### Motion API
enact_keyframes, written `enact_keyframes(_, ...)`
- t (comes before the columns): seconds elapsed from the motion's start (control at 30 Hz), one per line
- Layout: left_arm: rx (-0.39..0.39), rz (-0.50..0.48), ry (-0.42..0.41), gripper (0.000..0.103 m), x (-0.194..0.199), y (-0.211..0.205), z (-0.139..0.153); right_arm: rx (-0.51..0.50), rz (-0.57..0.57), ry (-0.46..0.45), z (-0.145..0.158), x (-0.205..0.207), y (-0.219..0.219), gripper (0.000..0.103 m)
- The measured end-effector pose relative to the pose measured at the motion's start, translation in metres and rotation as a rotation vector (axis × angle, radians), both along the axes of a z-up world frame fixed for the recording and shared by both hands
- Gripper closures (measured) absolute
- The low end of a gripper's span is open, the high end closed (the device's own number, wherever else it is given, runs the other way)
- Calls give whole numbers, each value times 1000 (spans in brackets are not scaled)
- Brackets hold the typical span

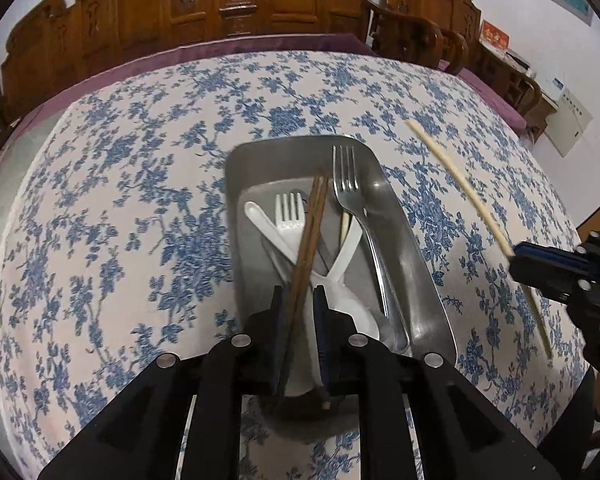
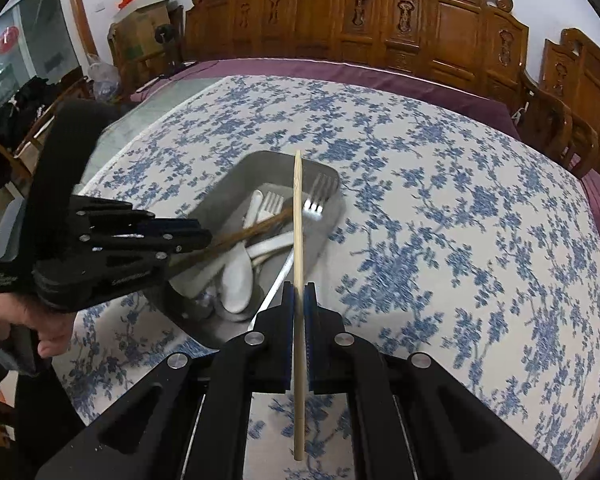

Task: Organize utensils
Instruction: 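Lower the dark chopstick into the tray and open the left gripper, then lower the bamboo chopstick into the tray and open the right gripper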

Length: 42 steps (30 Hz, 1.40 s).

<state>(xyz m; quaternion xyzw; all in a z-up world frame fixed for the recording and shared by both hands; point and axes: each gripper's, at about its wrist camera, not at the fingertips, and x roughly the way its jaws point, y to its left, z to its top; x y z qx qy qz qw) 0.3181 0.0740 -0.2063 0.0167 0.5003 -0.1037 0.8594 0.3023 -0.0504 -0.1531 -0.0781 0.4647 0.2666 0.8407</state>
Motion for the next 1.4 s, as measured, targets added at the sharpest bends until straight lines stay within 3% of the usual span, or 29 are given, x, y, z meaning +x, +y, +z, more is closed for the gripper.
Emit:
enact_keyframes(0.23,-14,27,-30,81,-9,16,15,32,15,28,-7,14,24,97)
enact_keyframes(0.6,-26,66,-64,80,-15,38,30,99,-16,89,-19,43,49,97)
enact_keyframes(1.03,-27,74,-74,76,-17,41,33,107,-61,172,-55,57,60,97)
enact_keyframes(1.4,-29,87,-68,76,-19,44,30,68,-64,159,-65,57,61,97)
